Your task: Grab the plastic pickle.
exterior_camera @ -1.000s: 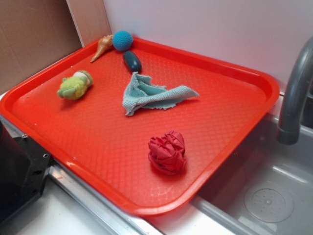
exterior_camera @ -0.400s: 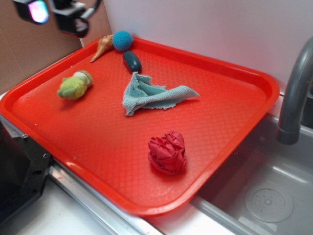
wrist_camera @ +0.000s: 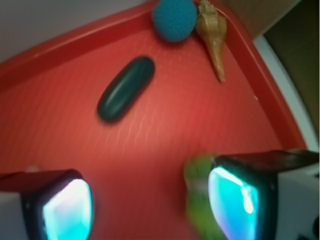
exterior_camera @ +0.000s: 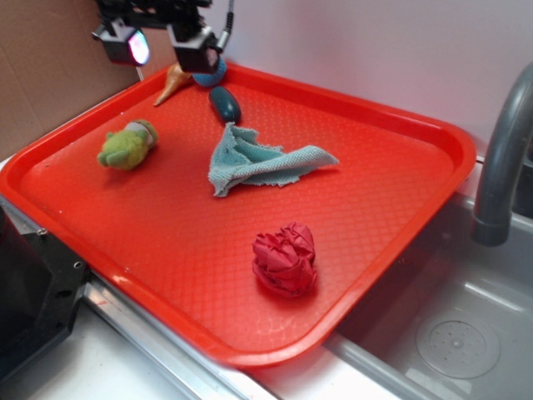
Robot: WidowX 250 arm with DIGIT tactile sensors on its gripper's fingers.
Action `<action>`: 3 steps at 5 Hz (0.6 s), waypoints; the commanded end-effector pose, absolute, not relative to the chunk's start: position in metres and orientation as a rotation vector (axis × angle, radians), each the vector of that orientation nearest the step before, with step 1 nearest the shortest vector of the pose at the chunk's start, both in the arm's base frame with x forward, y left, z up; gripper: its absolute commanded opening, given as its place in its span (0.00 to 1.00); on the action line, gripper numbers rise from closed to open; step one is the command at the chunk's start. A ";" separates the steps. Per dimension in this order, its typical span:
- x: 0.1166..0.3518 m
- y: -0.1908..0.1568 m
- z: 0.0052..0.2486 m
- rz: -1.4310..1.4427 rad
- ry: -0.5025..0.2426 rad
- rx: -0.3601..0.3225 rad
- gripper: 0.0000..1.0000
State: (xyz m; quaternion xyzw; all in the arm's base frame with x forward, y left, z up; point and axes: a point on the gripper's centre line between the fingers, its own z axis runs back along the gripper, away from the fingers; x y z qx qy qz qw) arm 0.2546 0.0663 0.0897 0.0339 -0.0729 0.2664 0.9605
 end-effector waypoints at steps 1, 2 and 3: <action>0.292 0.100 0.064 0.698 -0.234 0.079 1.00; 0.304 0.096 0.053 0.713 -0.221 0.090 1.00; 0.303 0.090 0.047 0.732 -0.197 0.111 1.00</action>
